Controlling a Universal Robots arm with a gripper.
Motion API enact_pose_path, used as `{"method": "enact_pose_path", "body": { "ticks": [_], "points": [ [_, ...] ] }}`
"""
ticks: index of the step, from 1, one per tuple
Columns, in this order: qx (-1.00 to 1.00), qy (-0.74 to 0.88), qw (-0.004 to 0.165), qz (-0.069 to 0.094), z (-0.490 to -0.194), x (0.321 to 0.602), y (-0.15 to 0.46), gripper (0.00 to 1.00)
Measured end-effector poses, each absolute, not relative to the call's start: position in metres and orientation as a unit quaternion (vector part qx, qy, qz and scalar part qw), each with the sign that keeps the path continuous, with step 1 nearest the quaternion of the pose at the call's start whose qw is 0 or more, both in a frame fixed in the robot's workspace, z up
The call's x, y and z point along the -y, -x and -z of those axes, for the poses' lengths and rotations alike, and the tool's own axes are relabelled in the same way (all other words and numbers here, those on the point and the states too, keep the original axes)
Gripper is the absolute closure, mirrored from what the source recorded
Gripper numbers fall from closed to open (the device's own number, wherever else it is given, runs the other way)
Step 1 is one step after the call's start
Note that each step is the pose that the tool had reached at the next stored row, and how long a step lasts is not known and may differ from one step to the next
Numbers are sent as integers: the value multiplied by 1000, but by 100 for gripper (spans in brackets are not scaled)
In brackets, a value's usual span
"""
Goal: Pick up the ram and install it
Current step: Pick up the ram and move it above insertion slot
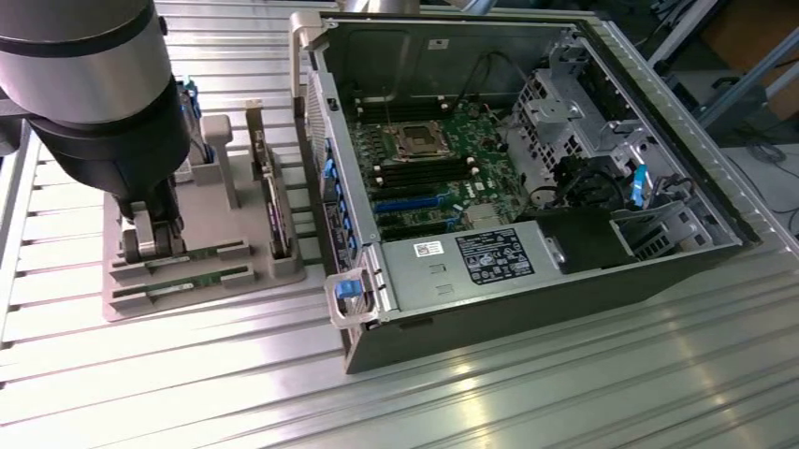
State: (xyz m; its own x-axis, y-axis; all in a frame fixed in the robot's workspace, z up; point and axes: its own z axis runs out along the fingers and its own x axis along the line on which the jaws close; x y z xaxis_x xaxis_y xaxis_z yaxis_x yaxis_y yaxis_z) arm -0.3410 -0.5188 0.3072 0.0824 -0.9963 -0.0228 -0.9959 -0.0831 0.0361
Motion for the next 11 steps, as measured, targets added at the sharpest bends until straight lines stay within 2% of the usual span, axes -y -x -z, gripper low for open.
{"method": "enact_pose_path", "body": {
  "ticks": [11],
  "points": [
    [677,-736,6,21,-285,519,344,70]
  ]
}}
